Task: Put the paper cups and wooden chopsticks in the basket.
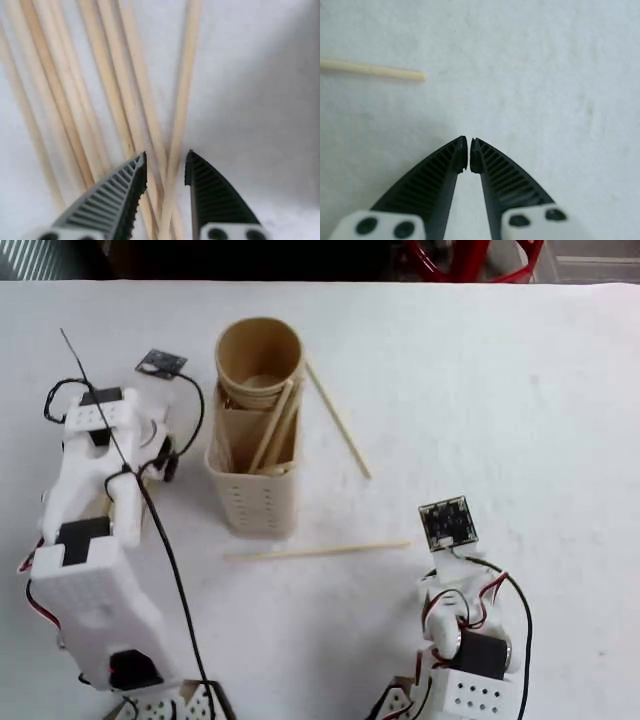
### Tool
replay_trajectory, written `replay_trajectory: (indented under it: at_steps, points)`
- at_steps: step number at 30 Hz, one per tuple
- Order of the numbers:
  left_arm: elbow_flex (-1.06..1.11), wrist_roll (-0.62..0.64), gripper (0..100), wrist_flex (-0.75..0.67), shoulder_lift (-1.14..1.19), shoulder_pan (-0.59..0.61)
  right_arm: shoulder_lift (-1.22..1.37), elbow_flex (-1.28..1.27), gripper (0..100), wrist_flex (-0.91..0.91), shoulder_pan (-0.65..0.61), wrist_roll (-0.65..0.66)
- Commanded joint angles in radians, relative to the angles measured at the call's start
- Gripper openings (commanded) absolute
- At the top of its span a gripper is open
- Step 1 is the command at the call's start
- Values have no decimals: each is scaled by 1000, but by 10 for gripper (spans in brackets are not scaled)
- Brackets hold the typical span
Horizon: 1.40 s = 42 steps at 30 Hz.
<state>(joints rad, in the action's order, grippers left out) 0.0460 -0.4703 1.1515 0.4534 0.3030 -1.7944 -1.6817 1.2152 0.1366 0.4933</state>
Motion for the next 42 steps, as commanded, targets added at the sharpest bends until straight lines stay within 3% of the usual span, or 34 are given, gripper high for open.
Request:
replay_trajectory:
  at_steps: [1, 5, 9, 19, 25, 33, 42]
  points:
    - [-38, 14, 142, -2, 36, 4, -7, -9, 24, 2, 10, 9]
    - [-138, 14, 130, 77, 99, 5, -7, -9, 24, 2, 10, 9]
    - [-183, 12, 17, 109, 131, 2, -7, -9, 24, 2, 10, 9]
    - [-213, 18, 23, 175, 91, 2, -7, -9, 24, 2, 10, 9]
    - [-264, 25, 23, 304, -160, 2, -7, -9, 24, 2, 10, 9]
    - [-258, 92, 23, 368, -593, -2, -7, -9, 24, 2, 10, 9]
    - [-269, 216, 23, 341, -1009, -203, -7, -9, 24, 2, 10, 9]
